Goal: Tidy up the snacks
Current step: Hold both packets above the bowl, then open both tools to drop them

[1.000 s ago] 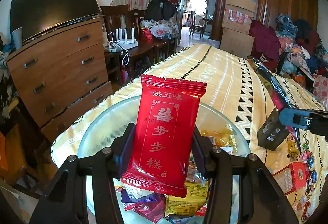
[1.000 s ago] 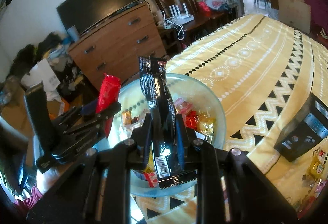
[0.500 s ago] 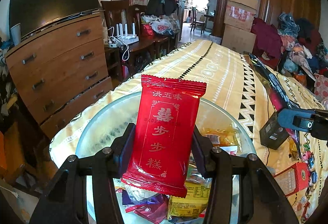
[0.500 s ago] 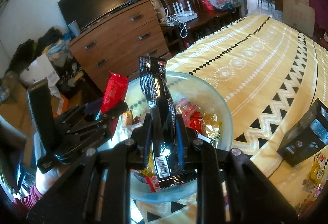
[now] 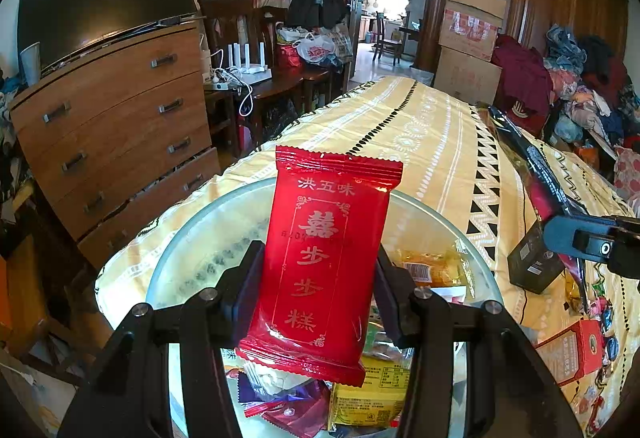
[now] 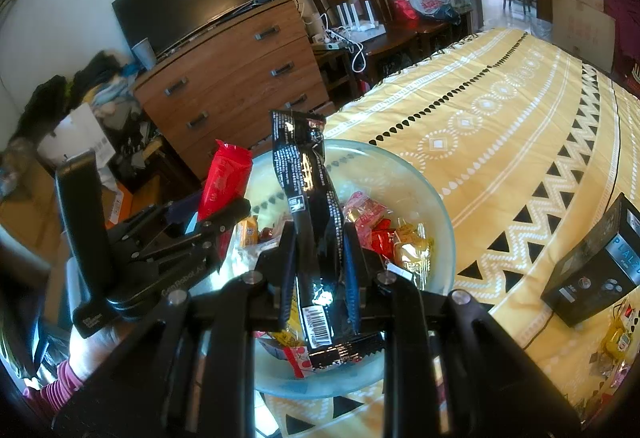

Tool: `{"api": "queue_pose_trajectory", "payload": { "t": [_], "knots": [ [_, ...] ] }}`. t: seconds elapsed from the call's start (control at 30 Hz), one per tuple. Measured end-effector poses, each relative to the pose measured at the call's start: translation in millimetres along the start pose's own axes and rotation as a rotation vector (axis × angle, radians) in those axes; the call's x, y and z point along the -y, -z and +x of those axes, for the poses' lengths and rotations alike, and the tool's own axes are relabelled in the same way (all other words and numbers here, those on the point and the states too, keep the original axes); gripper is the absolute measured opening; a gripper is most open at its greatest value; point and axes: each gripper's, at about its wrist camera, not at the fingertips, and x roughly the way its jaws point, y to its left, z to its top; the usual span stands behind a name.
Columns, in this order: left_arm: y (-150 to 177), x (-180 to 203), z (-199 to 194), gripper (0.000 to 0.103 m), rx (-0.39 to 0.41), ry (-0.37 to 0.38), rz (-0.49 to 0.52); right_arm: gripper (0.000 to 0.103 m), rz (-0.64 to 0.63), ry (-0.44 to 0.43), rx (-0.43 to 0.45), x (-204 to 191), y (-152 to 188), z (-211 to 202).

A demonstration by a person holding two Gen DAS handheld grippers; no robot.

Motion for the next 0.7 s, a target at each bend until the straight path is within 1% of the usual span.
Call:
{"api": "queue_pose_trajectory", "payload": {
  "t": [0.4,0.7],
  "knots": [
    [0.1,-0.5,0.7,0.052,-0.002,0.0,-0.001,0.022,0.0,-0.002,-0.003,-0.4,0.2,2.2],
    [7.2,0.4,2.9,0.052,-0.008,-0.005,-0.006,0.022,-0.004,-0.004,-0.008,0.9,2.8,8.0]
  ]
}}
